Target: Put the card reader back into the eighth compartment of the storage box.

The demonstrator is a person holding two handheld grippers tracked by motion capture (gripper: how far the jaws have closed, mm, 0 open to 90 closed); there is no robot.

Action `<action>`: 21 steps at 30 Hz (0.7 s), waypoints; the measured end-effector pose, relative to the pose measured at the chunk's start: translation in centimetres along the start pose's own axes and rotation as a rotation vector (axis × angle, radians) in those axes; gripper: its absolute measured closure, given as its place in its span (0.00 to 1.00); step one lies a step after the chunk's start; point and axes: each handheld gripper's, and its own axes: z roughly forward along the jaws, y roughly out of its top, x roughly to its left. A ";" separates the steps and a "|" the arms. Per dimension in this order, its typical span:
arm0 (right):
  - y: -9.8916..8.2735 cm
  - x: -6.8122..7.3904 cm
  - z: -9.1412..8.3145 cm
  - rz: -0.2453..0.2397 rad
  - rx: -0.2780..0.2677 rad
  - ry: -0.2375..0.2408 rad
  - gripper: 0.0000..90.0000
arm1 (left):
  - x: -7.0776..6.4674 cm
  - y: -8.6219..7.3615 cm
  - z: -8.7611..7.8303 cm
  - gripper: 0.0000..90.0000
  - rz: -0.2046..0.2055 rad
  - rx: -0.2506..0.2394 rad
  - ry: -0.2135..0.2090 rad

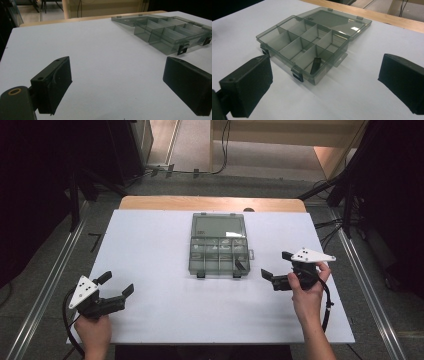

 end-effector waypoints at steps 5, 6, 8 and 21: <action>-0.7 -0.3 -0.9 0.003 -0.017 -0.005 0.00 | 0.0 0.0 0.0 0.10 0.001 0.001 0.001; -0.9 -0.4 -1.1 0.005 -0.020 -0.006 0.00 | 0.0 0.0 0.0 0.10 0.001 0.002 0.000; -1.3 -0.5 -1.5 0.004 -0.032 -0.008 0.00 | 0.0 0.0 0.0 0.10 0.002 0.003 0.002; -3.9 -1.6 -4.3 0.031 -0.065 -0.044 0.00 | 0.0 0.0 0.0 0.10 0.002 0.000 0.000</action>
